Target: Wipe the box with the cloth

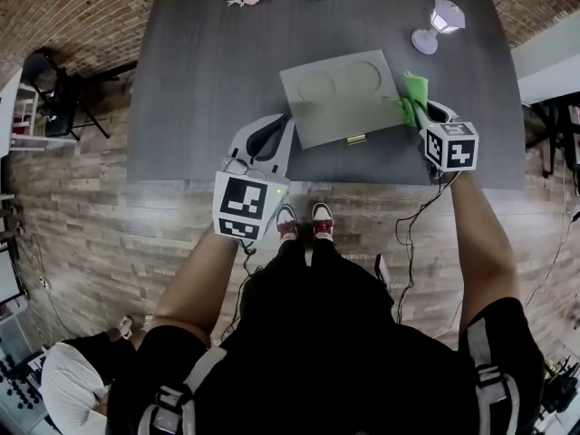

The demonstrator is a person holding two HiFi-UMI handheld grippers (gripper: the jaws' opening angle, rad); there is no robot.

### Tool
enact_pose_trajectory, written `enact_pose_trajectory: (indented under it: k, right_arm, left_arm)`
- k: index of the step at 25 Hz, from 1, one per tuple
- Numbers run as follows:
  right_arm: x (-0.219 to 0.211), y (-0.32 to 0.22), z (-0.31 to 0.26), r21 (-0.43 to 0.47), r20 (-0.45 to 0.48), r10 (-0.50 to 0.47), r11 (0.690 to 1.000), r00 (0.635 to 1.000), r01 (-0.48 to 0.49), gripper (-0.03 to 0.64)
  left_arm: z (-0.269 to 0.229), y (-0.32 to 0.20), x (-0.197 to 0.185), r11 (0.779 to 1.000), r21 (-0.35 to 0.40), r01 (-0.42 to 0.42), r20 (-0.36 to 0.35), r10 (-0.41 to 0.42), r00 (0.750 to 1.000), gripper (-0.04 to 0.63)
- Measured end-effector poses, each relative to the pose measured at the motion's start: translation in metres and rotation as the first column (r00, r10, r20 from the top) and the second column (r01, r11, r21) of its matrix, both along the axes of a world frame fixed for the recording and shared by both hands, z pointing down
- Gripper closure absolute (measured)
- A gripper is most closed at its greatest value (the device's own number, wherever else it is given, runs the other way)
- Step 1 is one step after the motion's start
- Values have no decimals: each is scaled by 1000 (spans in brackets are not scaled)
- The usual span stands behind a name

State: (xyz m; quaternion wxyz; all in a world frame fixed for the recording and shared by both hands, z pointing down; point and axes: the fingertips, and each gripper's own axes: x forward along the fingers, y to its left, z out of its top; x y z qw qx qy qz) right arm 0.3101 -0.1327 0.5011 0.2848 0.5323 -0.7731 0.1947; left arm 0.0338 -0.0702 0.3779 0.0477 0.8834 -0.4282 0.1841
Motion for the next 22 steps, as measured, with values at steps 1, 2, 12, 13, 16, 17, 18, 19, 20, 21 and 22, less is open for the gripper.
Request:
enact_pose_trajectory:
  k: [1,2,12,13,16,17,18,19,20,21,22]
  right_arm:
    - [1,4,-1,-1,2,9,1000,1000,-9,578]
    - [2,8,-2,-3,3,18,1000,1000,-18,578]
    - [3,33,0,-21,10,86,996,996,-86,578]
    - [3,34,0,-22,9,92,995,996,-92,578]
    - [2,39,1,-26,1,106,994,994,-106,578]
    - [2,40,1,-27,-3,110,994,994,-110,578]
    - [2,41,0,-28,-8,114,993,993,-114,578]
    - [3,42,0,-28,-13,120,992,993,-120,578]
    - [4,42,-2,-26,-18,127,991,992,-128,578]
    - [7,42,-4,-23,-23,136,990,990,-137,578]
    - [10,41,-8,-17,-28,146,989,989,-146,578]
  left_arm:
    - [-3,1,-2,1000,5,1,-1,-1,1000,586]
    - [-6,1,-4,1000,10,3,-2,-3,1000,586]
    - [-17,5,-18,1000,26,4,-19,-3,1000,586]
    - [-16,6,-20,1000,24,1,-22,0,1000,586]
    - [-13,7,-24,1000,20,-7,-27,7,1000,586]
    - [-13,7,-26,1000,18,-10,-30,10,1000,586]
    - [-12,7,-28,1000,18,-12,-31,13,999,586]
    - [-12,7,-30,1000,18,-14,-33,15,999,586]
    - [-13,7,-32,1000,19,-15,-35,16,999,586]
    - [-13,7,-35,1000,20,-16,-37,17,999,586]
    - [-14,6,-38,1000,22,-16,-40,17,999,586]
